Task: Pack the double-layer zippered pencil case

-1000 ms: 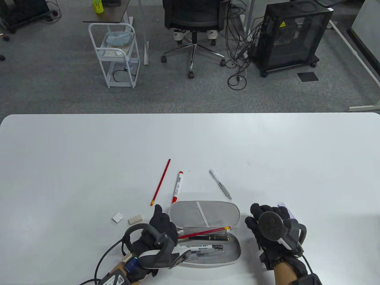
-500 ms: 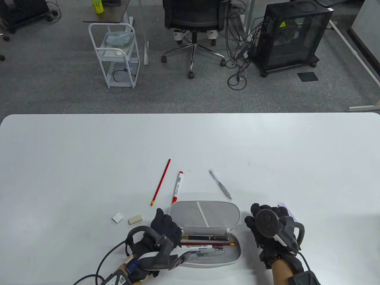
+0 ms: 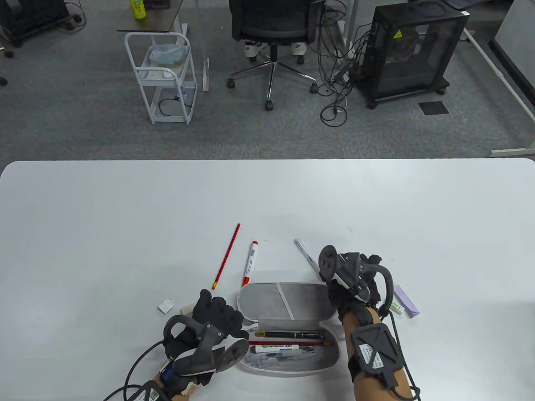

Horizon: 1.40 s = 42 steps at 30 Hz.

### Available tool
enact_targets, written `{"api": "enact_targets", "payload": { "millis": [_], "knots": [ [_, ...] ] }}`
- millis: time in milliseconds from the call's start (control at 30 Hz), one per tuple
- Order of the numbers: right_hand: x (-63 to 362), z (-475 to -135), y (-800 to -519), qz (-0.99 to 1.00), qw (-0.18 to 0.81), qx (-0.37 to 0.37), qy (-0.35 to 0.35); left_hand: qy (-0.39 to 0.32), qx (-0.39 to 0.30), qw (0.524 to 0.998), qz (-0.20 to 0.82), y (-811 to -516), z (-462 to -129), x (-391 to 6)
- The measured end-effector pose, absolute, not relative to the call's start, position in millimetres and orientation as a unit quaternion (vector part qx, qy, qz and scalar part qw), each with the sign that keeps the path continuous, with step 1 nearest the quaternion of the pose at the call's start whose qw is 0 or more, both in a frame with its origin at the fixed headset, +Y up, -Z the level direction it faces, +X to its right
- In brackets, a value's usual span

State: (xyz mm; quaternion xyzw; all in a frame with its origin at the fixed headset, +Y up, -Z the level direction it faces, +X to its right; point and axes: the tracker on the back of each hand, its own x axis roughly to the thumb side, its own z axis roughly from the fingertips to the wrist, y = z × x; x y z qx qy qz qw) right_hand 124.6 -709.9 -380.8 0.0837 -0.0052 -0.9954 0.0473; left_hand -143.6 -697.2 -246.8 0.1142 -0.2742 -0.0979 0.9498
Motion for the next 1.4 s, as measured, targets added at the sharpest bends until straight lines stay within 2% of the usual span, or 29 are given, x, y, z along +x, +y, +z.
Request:
{"api": "enact_targets", "payload": {
  "millis": [67,233,367,600,733,833,933,1000,1133,1300,1400],
  "knots": [
    [116.5,-389.0,-714.2,-0.994,0.052,0.091,-0.009,-0.268,0.119,0.952,-0.089,-694.1,-247.1,-148.0],
    [106.4,-408.4,-727.1,-0.984,0.127,0.106,-0.071,-0.254,0.125,0.957,-0.065,-688.0,-250.2,-158.2],
    [106.3,-417.2,-740.4,-0.973,0.126,0.122,-0.148,-0.248,0.121,0.959,-0.060,-688.3,-253.2,-162.2],
    [96.0,-418.5,-740.4,-0.975,0.156,0.093,-0.125,-0.245,0.118,0.961,-0.053,-687.4,-254.6,-164.3],
    [104.1,-415.4,-737.9,-0.984,0.113,0.093,-0.106,-0.243,0.120,0.961,-0.056,-685.6,-254.2,-164.9],
    [110.6,-407.2,-725.4,-0.990,0.109,0.086,-0.026,-0.241,0.119,0.962,-0.052,-685.3,-255.6,-167.1],
    [113.9,-391.1,-701.9,-0.993,0.105,0.050,0.034,-0.236,0.117,0.963,-0.052,-685.3,-257.4,-170.3],
    [113.3,-372.9,-685.2,-0.993,0.079,-0.001,0.082,-0.231,0.115,0.965,-0.048,-685.0,-259.3,-173.7],
    [102.7,-326.8,-669.0,-0.984,0.054,-0.112,0.130,-0.225,0.108,0.968,-0.043,-686.9,-262.7,-177.6],
    [85.9,-259.8,-680.8,-0.959,0.111,-0.213,0.148,-0.223,0.097,0.969,-0.040,-689.7,-264.4,-179.8],
    [82.3,-236.5,-696.2,-0.950,0.148,-0.236,0.138,-0.223,0.093,0.970,-0.040,-689.1,-264.2,-180.1]
  ]
}}
